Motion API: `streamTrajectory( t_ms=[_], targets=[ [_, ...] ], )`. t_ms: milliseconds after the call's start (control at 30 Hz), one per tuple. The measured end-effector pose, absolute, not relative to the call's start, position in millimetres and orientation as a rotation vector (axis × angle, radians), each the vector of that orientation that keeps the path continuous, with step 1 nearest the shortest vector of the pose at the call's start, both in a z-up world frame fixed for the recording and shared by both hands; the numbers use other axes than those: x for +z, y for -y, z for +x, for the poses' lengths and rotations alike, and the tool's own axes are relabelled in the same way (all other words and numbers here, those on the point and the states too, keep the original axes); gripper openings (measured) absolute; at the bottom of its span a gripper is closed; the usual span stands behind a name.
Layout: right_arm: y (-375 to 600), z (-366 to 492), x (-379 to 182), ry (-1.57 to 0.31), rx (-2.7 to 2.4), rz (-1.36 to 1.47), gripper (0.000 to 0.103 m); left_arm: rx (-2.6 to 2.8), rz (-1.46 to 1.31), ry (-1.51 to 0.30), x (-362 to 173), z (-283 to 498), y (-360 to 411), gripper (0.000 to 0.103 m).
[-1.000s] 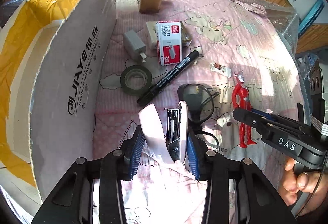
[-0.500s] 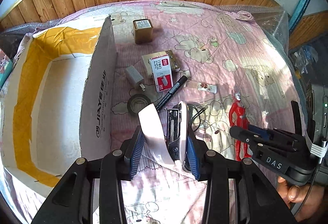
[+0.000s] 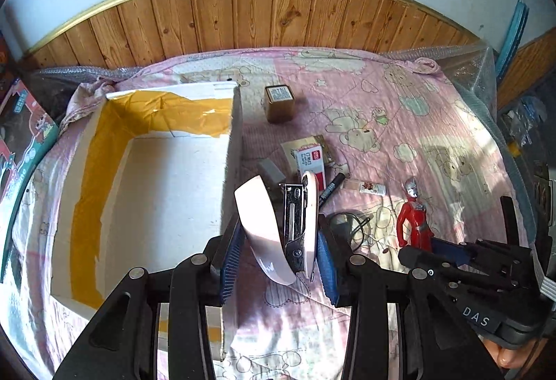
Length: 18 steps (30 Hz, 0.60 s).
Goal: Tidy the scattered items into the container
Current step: 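Lift the stapler and figure and carry both toward the white box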
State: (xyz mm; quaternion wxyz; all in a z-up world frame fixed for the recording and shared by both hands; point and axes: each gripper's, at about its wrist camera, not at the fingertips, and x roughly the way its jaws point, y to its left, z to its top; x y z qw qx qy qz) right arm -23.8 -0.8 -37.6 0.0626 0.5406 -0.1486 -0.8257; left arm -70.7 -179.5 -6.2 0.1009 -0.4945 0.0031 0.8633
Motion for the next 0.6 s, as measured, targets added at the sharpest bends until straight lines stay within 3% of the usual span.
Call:
streamTrajectory(
  t_ms=[600],
  targets=[
    [92.3, -46.6, -7.2, 0.253, -2.388, 1.545, 0.028, 2.705, -1.406, 0.161, 27.1, -58.1, 260.4, 0.041]
  ],
)
